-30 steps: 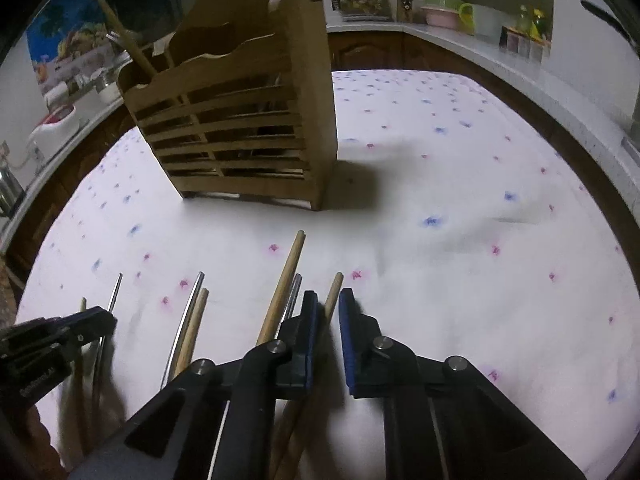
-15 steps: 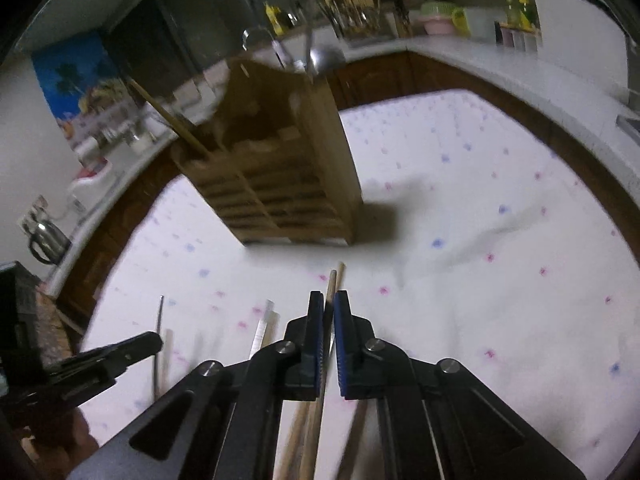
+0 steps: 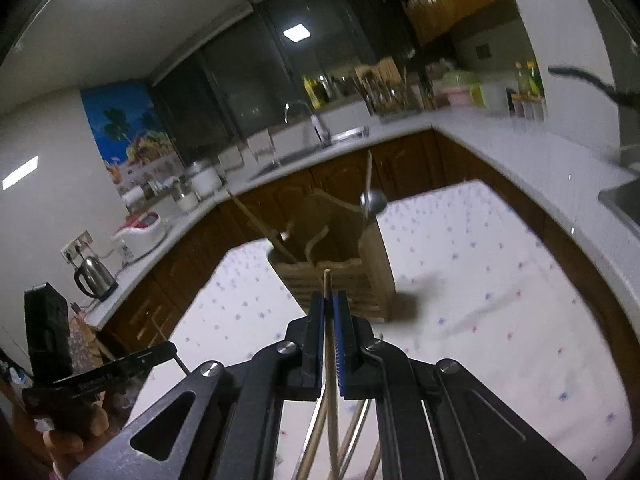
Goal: Organize utensils
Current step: 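Carry the held chopsticks up toward the wooden holder with both tools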
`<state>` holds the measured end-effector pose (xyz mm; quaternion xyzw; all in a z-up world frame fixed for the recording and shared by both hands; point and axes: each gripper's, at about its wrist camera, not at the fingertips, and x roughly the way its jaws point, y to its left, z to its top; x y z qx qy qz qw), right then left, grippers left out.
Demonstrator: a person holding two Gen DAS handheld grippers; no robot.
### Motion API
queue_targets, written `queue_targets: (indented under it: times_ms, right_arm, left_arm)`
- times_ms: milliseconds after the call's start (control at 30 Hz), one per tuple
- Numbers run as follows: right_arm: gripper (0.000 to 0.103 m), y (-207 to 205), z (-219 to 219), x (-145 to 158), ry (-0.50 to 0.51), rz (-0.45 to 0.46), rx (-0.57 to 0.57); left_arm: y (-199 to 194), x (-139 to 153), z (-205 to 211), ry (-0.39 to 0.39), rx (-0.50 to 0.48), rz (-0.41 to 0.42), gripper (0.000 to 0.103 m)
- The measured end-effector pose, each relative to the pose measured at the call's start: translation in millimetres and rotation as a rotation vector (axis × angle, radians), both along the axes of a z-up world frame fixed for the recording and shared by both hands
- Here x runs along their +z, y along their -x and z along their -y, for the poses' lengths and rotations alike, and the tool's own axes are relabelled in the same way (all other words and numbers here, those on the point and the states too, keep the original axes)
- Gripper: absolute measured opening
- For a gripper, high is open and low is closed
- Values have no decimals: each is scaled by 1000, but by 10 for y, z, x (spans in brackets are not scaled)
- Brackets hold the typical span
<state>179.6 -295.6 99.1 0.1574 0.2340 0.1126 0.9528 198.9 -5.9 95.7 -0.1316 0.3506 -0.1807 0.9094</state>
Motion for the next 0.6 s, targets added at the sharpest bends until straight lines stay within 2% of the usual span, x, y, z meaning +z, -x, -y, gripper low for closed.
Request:
queue_targets:
  times_ms: [200, 600]
  right_arm:
    - [5, 48, -8, 183, 22, 59, -19]
    - [5, 41, 12, 198, 23, 65, -22]
  left_arm:
    - [32, 117, -2, -3, -1, 36, 5]
    - [18, 152, -22, -10, 16, 47, 5]
